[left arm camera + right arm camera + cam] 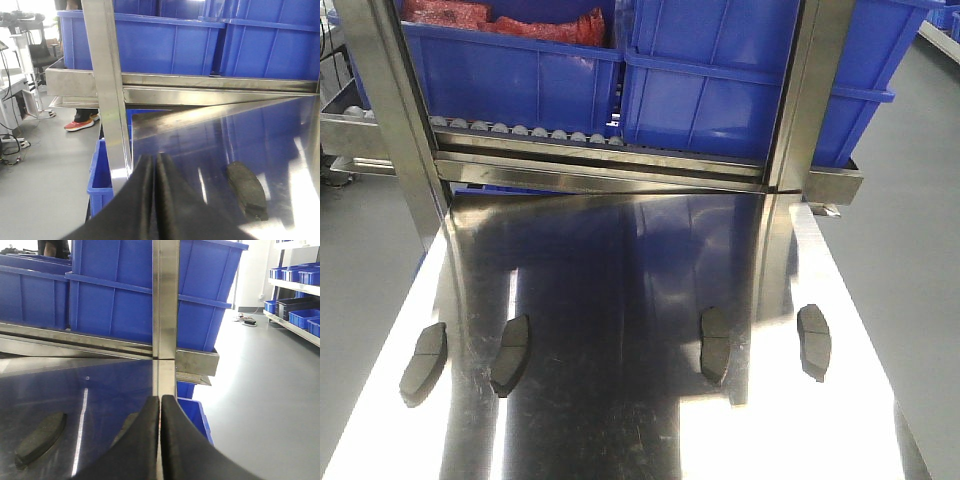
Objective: Move and align brake pads A on conveyor
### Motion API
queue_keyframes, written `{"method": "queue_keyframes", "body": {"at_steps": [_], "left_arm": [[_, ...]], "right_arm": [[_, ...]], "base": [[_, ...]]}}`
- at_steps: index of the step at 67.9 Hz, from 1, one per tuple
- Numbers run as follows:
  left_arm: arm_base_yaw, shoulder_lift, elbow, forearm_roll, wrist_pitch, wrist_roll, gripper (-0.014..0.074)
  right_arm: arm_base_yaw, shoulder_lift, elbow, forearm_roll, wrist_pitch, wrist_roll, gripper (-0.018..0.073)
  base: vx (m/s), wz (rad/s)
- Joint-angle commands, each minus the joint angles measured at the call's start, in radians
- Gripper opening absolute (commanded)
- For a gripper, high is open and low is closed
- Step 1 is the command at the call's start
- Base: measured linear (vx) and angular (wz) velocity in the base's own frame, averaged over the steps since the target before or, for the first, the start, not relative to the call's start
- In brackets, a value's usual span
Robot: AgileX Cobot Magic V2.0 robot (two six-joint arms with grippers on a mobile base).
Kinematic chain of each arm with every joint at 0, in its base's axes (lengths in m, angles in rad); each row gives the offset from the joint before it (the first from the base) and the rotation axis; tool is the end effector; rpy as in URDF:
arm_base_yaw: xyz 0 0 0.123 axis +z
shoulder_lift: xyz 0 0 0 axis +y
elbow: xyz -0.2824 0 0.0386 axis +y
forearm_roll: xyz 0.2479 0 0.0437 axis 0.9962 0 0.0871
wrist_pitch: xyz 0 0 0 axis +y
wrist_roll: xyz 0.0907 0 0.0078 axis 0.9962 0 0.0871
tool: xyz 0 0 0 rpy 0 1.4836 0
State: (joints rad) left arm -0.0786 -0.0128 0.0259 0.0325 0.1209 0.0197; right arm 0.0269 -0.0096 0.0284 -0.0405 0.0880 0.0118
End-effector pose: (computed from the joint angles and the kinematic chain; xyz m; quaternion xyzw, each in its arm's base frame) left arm 0.0564 -0.0041 0.1940 0.0458 0.7220 -0.0078 0.6903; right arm 0.0569 0.0012 0.1960 -0.0185 0.7137 -0.0018 0.7002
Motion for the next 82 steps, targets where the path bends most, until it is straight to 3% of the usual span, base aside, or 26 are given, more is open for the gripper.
{"method": "queue_keyframes", "body": {"at_steps": [1,82], "left_arm": [[0.0,-0.014,0.017,-0.01,-0.072,-0.01,-0.0006],[0.0,-0.014,0.017,-0.01,-0.072,-0.01,-0.0006]], "right_arm": [[-0.004,-0.013,0.012,-0.003,-0.071,-0.012,-0.0012],[-0.004,-0.013,0.012,-0.003,-0.072,-0.012,-0.0012]], "base": [[0.0,0.0],[0.0,0.0]]}}
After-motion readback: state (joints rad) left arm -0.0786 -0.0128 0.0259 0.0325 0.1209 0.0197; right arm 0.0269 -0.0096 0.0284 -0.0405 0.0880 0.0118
